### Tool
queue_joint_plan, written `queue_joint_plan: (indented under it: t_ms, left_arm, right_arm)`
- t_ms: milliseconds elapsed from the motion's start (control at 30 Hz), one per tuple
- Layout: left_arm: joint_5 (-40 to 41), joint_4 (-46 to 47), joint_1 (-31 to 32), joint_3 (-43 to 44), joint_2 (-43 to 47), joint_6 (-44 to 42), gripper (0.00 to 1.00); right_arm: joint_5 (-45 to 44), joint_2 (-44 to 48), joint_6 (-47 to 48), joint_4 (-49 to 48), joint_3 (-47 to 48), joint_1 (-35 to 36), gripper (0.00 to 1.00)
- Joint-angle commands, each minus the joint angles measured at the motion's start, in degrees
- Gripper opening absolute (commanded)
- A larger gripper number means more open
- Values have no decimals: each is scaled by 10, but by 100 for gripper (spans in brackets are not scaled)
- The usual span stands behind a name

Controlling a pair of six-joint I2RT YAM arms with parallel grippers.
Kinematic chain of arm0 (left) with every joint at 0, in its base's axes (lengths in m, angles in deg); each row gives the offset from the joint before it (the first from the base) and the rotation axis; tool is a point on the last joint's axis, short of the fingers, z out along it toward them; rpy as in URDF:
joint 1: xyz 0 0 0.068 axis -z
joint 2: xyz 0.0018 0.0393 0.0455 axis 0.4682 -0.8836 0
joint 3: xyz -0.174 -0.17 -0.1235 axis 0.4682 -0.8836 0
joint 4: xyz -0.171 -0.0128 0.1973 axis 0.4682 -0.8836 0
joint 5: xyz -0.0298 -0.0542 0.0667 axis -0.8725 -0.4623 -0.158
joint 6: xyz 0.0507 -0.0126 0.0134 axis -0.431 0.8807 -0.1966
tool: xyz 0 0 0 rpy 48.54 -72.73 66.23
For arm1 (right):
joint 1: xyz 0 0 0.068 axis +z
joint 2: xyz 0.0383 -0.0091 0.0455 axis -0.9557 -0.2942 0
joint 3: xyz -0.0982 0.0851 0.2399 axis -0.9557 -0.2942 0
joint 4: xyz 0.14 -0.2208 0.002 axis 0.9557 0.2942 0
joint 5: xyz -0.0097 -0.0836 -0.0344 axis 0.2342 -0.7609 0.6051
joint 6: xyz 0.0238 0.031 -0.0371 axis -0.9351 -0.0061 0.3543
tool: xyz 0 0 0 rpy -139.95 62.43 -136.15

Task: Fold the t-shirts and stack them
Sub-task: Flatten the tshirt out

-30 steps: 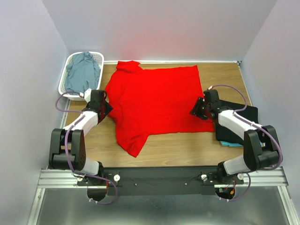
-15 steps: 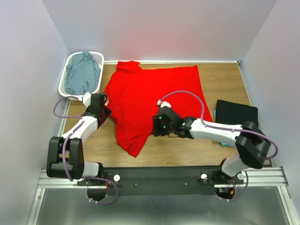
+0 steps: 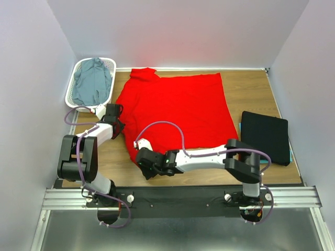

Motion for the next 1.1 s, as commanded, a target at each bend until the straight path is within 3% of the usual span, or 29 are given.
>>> queue_joint_plan:
  t_ms: [0, 233, 267, 433, 500, 667, 867, 933, 1067]
  left_arm:
    - [28, 5, -2, 13, -5, -5, 18]
    - [23, 0, -6, 21, 8, -8, 18]
    - [23, -1, -7, 21, 13, -8, 18]
    - [21, -3, -14, 19, 22, -11, 18]
    - [20, -4, -18, 18, 26, -15, 18]
    - [16, -6, -26, 16, 33, -20, 20]
    - [10, -9, -29, 12, 47, -19, 29]
    - [11, -10, -30, 13, 55, -22, 39]
    - [11, -18, -30, 18, 68, -28, 51]
  right_arm:
    - [-52, -36, 11, 45, 26, 7, 51]
    - [-108, -45, 13, 58, 16, 10, 50]
    - [-110, -47, 14, 58, 14, 10, 47]
    - [-112, -23, 16, 59, -2, 10, 10]
    - [-124, 12, 14, 61, -25, 9, 5]
    - [-123, 84, 12, 63, -75, 8, 4]
    - [-117, 131, 8, 66, -126, 5, 4]
    - [-119, 139, 5, 67, -144, -1, 5]
    - [-123, 155, 0, 70, -167, -10, 9]
